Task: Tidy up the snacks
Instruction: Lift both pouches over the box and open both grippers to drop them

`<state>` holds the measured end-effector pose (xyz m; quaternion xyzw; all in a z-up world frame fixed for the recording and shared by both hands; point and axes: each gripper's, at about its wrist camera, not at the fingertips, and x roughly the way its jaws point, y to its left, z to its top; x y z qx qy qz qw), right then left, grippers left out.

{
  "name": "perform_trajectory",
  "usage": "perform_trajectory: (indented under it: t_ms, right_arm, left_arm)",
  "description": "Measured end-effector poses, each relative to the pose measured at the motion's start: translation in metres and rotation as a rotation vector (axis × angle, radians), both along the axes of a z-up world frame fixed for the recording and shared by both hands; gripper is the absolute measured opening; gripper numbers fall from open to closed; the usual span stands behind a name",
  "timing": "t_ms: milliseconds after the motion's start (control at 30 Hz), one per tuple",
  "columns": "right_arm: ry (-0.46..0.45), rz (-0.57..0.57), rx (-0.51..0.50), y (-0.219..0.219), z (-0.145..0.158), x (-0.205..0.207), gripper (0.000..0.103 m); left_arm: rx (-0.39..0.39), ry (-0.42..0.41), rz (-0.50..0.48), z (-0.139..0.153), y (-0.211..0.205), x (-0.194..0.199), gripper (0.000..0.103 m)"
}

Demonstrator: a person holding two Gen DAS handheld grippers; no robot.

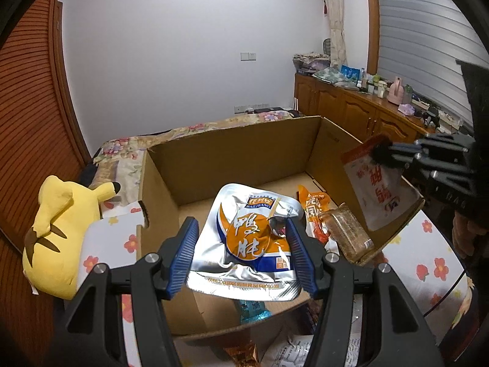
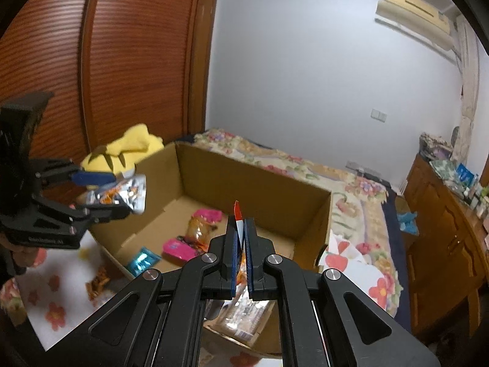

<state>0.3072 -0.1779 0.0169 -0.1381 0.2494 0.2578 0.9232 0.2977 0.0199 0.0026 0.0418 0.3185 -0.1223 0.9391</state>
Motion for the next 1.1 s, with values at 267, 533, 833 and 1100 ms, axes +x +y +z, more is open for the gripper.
perform_trajectory:
  t_ms: [267, 533, 833, 1100]
  right_arm:
    - [0.067, -0.002, -0.034, 0.003, -0.022, 0.010, 0.002]
    - [0.108, -0.002, -0.024, -0.005, -0.029, 0.010, 0.004]
    - [0.130, -0.008, 0.007, -0.014, -0.032, 0.006, 0.006]
    - [0.133, -0.008, 0.037, -0.019, -0.031, 0.003, 0.010]
  left_arm:
    - [0.002, 0.010, -0.006, -0.004, -0.002, 0.009, 0.059]
    - [0.008, 0.016, -0.010, -0.007, -0.002, 0.014, 0.059]
    - [0.021, 0.027, -0.009, -0.009, -0.008, 0.021, 0.059]
    - [0.010, 0.044, -0.004, -0.011, -0.011, 0.027, 0.060]
